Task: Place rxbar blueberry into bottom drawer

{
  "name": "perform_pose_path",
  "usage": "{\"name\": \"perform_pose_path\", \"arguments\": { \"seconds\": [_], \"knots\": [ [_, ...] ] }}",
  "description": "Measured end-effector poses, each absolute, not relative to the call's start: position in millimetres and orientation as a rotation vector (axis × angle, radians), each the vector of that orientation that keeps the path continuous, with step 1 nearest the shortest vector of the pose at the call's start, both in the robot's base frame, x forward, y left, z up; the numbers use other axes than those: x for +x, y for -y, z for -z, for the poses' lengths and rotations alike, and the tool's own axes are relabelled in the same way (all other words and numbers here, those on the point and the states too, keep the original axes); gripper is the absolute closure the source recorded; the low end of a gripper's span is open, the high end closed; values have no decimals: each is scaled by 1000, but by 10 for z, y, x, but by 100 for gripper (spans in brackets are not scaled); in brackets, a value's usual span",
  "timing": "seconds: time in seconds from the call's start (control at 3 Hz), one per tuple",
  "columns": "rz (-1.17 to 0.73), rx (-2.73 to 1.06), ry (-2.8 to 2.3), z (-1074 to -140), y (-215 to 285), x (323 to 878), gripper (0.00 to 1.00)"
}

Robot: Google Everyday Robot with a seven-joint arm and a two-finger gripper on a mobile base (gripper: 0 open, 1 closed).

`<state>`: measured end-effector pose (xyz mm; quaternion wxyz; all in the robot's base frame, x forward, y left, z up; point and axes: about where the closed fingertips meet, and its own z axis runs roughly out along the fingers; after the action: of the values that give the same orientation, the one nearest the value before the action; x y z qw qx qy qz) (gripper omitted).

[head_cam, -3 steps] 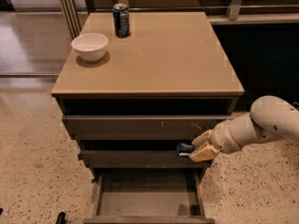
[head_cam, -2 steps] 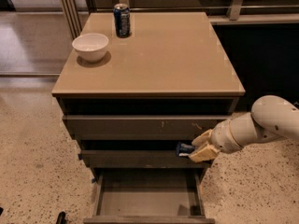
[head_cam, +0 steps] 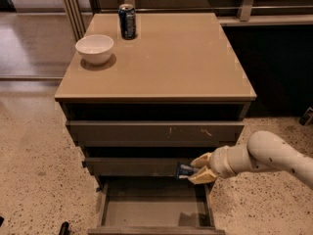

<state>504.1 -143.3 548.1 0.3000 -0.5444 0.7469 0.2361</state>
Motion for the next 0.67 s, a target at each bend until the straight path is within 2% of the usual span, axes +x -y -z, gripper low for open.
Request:
{"name": "perform_pose_path", "arguments": {
  "seconds": [0.33, 0.67],
  "knots": [
    [-687, -1453, -1925, -4714, 1213, 5142, 100],
    [-753, -1437, -1923, -4360, 1103, 5056, 100]
  ]
}}
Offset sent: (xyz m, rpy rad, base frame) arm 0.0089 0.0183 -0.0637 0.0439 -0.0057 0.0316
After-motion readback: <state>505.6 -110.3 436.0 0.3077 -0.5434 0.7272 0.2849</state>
